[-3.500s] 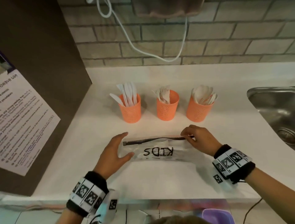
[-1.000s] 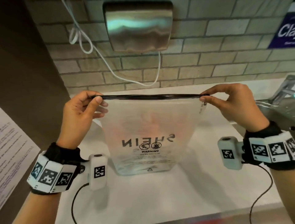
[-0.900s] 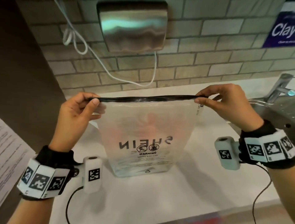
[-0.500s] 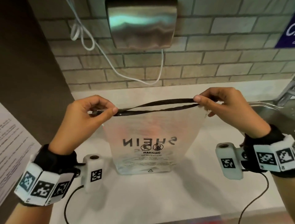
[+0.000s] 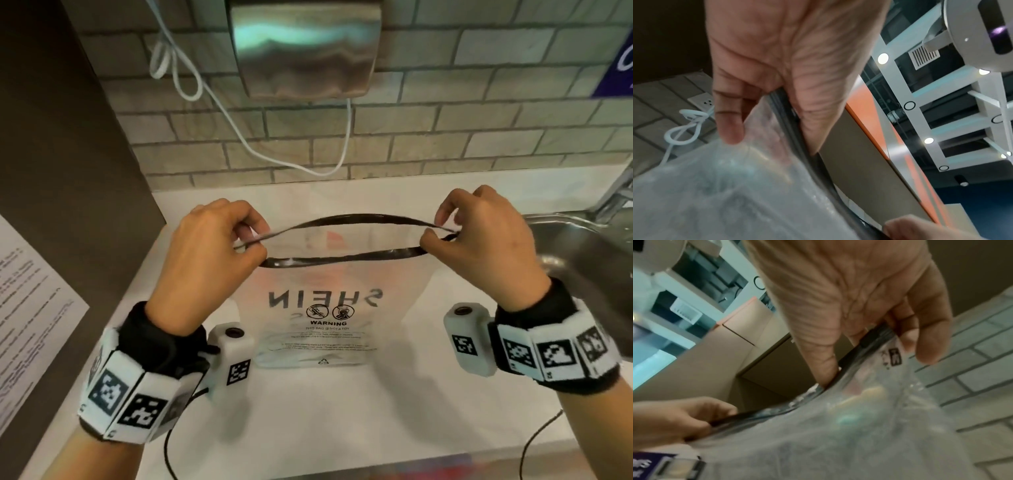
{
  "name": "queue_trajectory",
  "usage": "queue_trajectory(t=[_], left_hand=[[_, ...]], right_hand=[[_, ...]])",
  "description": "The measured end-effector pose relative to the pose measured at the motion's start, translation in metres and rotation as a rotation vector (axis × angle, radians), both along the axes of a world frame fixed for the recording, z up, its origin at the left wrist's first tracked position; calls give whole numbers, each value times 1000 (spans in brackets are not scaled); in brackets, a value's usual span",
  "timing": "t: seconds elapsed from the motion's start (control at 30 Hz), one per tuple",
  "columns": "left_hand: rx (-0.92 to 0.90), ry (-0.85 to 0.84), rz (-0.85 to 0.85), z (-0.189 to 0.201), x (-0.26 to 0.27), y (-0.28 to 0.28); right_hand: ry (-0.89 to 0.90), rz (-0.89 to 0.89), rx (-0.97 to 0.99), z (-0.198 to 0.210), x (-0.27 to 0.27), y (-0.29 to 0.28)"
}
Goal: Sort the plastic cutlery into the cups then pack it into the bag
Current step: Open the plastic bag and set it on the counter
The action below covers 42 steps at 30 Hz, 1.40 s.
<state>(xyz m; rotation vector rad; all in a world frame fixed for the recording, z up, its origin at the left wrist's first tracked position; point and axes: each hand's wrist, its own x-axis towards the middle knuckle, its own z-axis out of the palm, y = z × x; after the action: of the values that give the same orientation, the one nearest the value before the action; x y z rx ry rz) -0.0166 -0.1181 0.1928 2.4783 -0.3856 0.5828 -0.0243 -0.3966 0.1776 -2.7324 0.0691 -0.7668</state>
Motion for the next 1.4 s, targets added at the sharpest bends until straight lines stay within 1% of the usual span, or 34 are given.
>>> queue_trajectory(t=[0.07, 0.1, 0.13, 0.17, 0.2, 0.23, 0.27, 0.3, 0.37, 0.43, 0.47, 0.5, 0.53, 0.57, 0.6, 0.63, 0.67, 0.7, 0.73, 0.8, 0.83, 0.9, 0.97, 1.03, 1.07, 1.1, 1.17, 1.23, 1.27, 1.3, 1.33, 1.37, 1.4], left_hand=[[36, 8, 0, -4, -6, 0], [55, 4, 11, -7, -9, -1], [68, 5, 28, -12, -12, -1], [71, 11, 52, -18, -13, -2], [71, 26, 86, -26, -13, -2], [82, 46, 125, -34, -12, -3], [110, 75, 163, -43, -10, -4], [153, 110, 197, -52, -8, -5], [231, 179, 235, -73, -4, -5], [274, 253, 252, -91, -2, -7], [266, 300, 254, -99, -1, -7], [234, 341, 252, -106, 0, -6], [159, 370, 243, -112, 2, -3], [42, 384, 229, -118, 4, -2], [-127, 386, 210, -123, 7, -1], [-384, 386, 190, -123, 9, 1], [-692, 390, 162, -121, 11, 0], [-959, 405, 144, -120, 14, 0], [-1158, 431, 132, -116, 16, 0], [-1424, 512, 92, -114, 28, 0], [-1532, 566, 36, -116, 37, 2], [-1686, 681, -74, -116, 50, 3], [-1747, 706, -87, -114, 56, -2], [-1655, 648, -2, -112, 56, -10], [-1570, 622, 28, -111, 54, -13], [-1472, 609, 40, -110, 51, -14], [-1228, 593, 8, -111, 43, -11], [-891, 611, -67, -114, 35, -4], [-713, 667, -128, -116, 30, -1], [-566, 760, -210, -119, 24, 1], [-458, 857, -293, -121, 19, 1], [-390, 937, -354, -126, 17, 2], [-336, 990, -380, -128, 14, 1]], right_hand=[[69, -108, 20, -11, 2, -7], [109, -123, 49, -16, 2, -9], [143, -102, 98, -21, 2, -11], [166, -53, 191, -26, 1, -11], [159, 9, 344, -29, 0, -10], [127, 81, 545, -32, -1, -6], [72, 157, 750, -35, -1, -2], [10, 222, 914, -38, -1, 3], [-71, 284, 1167, -44, 0, 16], [-76, 305, 1422, -48, 1, 29], [-59, 317, 1540, -48, 1, 33], [-42, 322, 1618, -48, 1, 37], [-34, 322, 1649, -49, 1, 39], [-38, 320, 1631, -52, 1, 40], [-53, 318, 1564, -55, 1, 41], [-74, 316, 1456, -59, 1, 41], [-82, 319, 1331, -63, 0, 41], [-70, 327, 1201, -67, -3, 40], [-31, 337, 1062, -71, -6, 39], [131, 362, 784, -79, -13, 38], [245, 383, 690, -85, -16, 37], [461, 472, 639, -91, -25, 40], [601, 588, 645, -88, -32, 43], [696, 678, 681, -83, -36, 41], [725, 708, 738, -79, -37, 38], [733, 730, 840, -76, -37, 34], [687, 729, 1176, -70, -35, 21], [579, 677, 1602, -71, -26, 6], [506, 621, 1791, -73, -21, -1], [430, 561, 1924, -76, -16, -4], [378, 509, 2005, -78, -12, -4], [348, 500, 2061, -81, -8, -3], [322, 503, 2118, -82, -6, 3]])
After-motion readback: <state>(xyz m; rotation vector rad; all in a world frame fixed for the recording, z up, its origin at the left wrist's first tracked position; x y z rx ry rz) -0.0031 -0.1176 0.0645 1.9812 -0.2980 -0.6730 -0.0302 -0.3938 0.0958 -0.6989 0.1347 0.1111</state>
